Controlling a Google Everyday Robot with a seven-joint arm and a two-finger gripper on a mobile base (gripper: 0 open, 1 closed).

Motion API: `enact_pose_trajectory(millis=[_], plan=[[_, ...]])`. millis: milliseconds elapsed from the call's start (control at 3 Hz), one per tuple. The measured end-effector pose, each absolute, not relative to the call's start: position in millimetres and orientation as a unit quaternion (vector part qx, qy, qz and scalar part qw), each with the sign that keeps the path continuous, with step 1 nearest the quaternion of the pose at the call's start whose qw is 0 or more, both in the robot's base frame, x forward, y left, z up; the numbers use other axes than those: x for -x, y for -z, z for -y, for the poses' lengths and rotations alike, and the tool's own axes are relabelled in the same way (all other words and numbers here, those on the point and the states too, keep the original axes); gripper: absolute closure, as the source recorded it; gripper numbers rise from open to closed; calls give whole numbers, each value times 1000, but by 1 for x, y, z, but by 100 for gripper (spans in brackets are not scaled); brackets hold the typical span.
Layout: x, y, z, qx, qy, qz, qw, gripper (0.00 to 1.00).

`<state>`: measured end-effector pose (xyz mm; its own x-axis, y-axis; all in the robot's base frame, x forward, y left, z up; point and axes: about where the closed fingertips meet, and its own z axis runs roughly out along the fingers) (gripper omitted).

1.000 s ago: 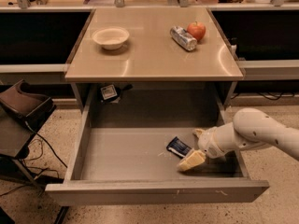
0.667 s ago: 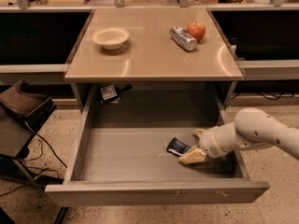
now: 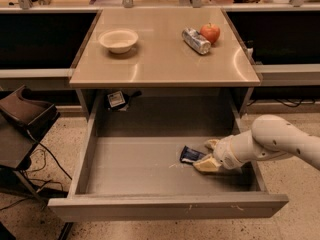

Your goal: Pick rxbar blueberry from top drawer and place on counter

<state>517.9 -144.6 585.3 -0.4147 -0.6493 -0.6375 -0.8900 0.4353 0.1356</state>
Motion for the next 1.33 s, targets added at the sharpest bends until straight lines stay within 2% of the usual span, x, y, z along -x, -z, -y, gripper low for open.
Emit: enact_pose_trajectory(millis=[333,667,1000,1333], plan=[[-518,-589,145,477,-235,-808,256,100],[-518,-592,145,477,-235,-808,256,100],[-549,-606,158,463,-238,-807,277,100],[-587,-604,177,436,-281,-809,278,100]])
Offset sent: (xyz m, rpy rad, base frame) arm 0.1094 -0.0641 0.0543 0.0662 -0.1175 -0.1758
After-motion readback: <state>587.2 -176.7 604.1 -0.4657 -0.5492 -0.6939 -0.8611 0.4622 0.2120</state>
